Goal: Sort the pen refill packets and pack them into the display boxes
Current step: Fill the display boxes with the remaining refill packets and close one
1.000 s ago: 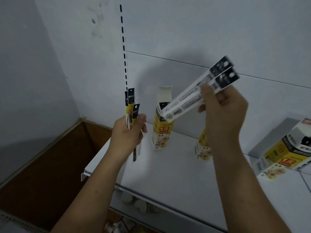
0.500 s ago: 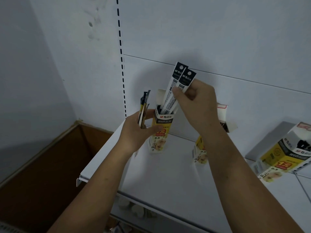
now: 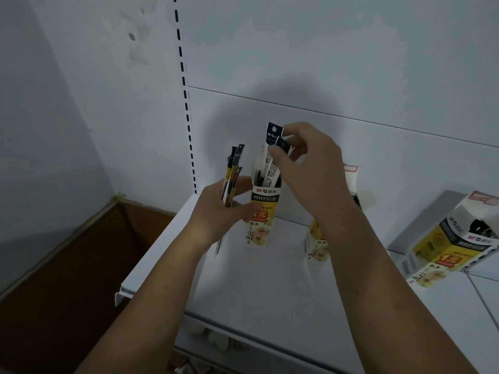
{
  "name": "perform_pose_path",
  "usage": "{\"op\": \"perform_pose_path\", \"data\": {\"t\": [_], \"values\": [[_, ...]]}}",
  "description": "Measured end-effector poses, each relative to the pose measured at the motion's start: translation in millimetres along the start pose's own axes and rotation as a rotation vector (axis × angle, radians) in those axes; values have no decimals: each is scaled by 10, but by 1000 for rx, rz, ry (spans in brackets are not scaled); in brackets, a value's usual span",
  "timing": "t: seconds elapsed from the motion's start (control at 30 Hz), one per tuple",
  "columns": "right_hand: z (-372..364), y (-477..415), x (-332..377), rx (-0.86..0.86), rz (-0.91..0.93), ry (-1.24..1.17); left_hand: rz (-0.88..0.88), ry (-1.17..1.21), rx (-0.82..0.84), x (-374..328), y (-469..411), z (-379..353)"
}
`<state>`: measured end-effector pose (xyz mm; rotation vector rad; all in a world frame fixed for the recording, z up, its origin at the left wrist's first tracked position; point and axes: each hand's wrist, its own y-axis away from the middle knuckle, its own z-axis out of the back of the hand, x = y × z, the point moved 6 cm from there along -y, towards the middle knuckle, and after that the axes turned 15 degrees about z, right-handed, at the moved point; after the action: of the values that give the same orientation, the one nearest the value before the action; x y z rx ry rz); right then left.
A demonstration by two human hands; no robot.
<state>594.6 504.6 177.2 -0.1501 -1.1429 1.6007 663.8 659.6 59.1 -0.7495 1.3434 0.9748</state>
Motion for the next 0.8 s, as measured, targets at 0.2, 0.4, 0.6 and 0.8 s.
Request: {"op": "perform_pose_path", "data": {"t": [0.2,0.4,0.6,0.8], "values": [[-257,77,-102,301,-56,162,-13,-2,-15,-25,35,15],[-159,20,0,159,4,68,-56,-9,-2,-86,85,114],[-377,91,-94,349,-97,89,-74,5,-4,-70,99,146],[-282,45,-15,287,-61,48,-78,-15,-12,-61,120,156]]}}
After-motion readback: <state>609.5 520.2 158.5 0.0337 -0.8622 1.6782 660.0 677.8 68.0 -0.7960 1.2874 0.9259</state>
